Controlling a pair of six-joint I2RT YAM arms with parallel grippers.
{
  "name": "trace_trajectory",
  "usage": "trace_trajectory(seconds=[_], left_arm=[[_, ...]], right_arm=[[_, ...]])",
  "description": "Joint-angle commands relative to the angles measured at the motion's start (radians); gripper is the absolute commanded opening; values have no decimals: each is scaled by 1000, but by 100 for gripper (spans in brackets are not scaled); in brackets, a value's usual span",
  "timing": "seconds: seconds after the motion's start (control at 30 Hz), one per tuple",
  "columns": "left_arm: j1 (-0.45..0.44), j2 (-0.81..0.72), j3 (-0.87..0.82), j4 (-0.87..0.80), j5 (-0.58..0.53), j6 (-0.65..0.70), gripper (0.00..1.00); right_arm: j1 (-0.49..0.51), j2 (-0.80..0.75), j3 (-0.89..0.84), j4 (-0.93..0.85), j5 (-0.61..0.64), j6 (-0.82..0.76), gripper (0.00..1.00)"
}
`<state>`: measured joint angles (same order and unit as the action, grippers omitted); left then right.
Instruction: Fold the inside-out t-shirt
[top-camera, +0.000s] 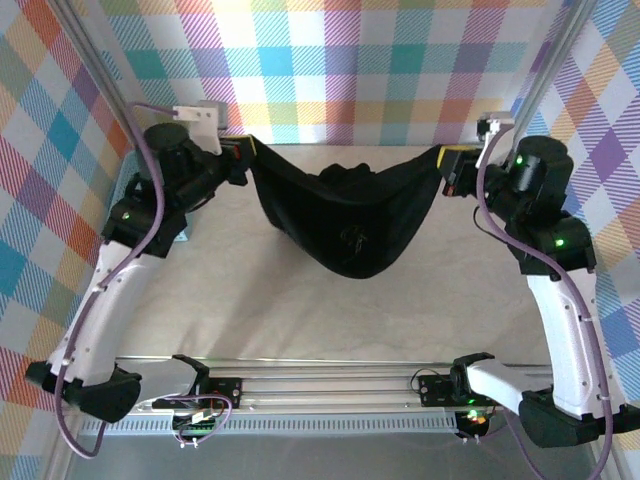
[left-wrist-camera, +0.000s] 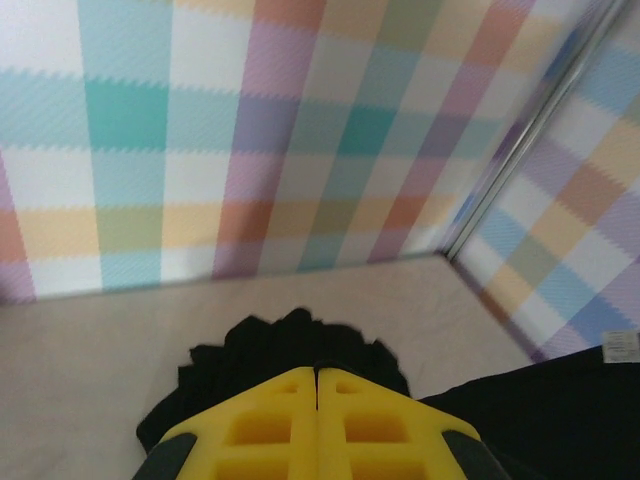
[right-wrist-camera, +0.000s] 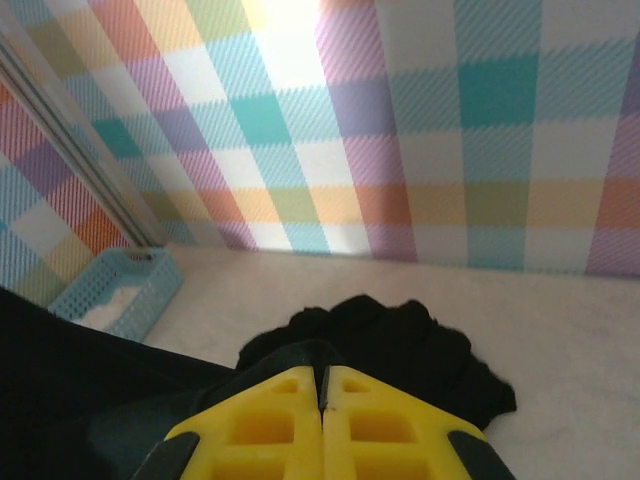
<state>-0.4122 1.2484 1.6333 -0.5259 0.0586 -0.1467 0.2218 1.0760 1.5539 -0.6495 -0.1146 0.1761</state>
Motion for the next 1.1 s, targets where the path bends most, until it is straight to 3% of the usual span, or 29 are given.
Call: trace_trajectory(seconds=[0.0,0.2,0.3,0.43,0.53,0.63,0.8,1.07], left_arm=[[-6,89,-22,-1,-48,-40,0],[-10,383,17,2,-61,-55,0],[-10,517,56,-10,-82,-63,8],[-8,604,70,-53,-139,-70,33],[-21,532,-68,-1,-119,-123,55],[-79,447,-219,57,-112,-189,67],[-199,491,-276,77,-98,-210,69],[-264,714,-127,-22,-163,-78,67]], right_arm=[[-6,0,-73,22,-20,38,0],[-7,161,-169,64,84,33,0],[-10,249,-200,101,103,34,0],[-11,330,-231,125,94,39,0],[-10,348,-265,139,69,48,0],[-10,349,-295,153,49,55,0],[-10,356,-315,161,34,48,0],[-10,361,-324,172,2,46,0]])
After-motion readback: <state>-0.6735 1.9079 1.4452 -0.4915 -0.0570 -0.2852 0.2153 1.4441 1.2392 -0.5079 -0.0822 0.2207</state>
